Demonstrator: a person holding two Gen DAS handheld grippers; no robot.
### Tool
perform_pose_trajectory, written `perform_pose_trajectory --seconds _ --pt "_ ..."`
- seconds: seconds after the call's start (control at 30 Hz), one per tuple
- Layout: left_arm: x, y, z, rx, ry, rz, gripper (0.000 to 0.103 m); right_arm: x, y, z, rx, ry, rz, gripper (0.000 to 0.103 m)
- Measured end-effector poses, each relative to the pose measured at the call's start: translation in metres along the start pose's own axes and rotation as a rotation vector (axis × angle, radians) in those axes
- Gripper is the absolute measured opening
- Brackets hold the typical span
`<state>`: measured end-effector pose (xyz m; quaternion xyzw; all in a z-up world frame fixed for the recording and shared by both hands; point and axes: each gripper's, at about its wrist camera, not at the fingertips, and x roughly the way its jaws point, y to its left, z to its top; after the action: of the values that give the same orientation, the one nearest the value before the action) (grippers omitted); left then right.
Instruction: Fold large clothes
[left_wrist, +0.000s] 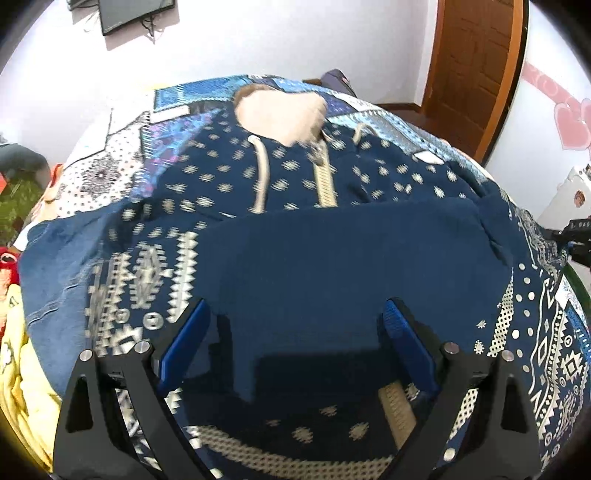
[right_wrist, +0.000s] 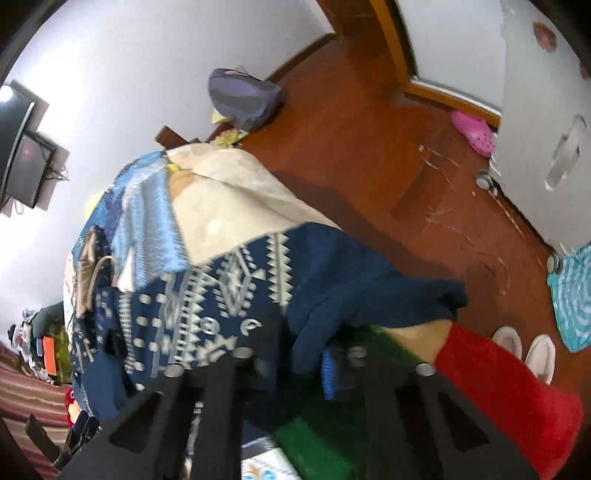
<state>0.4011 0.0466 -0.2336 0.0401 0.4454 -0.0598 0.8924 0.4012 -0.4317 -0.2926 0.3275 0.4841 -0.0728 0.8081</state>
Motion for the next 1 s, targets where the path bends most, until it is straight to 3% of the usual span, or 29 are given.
perform_pose_trajectory --seconds 0.13,0.33,0.47,0.57,0.7,0.83,0.93,1.0 --pt "-0.018 0.017 -0.001 -0.041 -0.034 -0.002 0.095 -0.038 0.036 0.012 -0.071 -0.088 0.067 0.009" --pt "-0.044 0.035 -0.003 -0.084 -0.091 0.0 0.096 -0.1 0.139 0.011 -0.272 -0.211 0.217 0.008" --pt "-0.062 0.047 -0.008 -0.105 -0.129 0.006 0.095 -0.117 0.22 -0.012 -0.401 -0.214 0.343 0.008" --pt "-0.074 0.06 -0.014 -0.125 -0.148 0.012 0.095 -0.101 0.273 -0.042 -0.489 -0.156 0.387 0.008" --pt "-0.086 0.079 -0.026 -0.151 -0.156 0.025 0.095 -0.044 0.32 -0.09 -0.57 -0.015 0.346 0.008" --pt "-0.095 0.099 -0.043 -0.171 -0.149 0.044 0.095 0.035 0.326 -0.14 -0.597 0.184 0.226 0.008" --pt "-0.095 0.107 -0.053 -0.178 -0.139 0.055 0.095 0.07 0.312 -0.163 -0.603 0.266 0.12 0.008" --pt "-0.094 0.109 -0.058 -0.176 -0.129 0.065 0.095 0.073 0.303 -0.172 -0.634 0.243 0.11 0.008"
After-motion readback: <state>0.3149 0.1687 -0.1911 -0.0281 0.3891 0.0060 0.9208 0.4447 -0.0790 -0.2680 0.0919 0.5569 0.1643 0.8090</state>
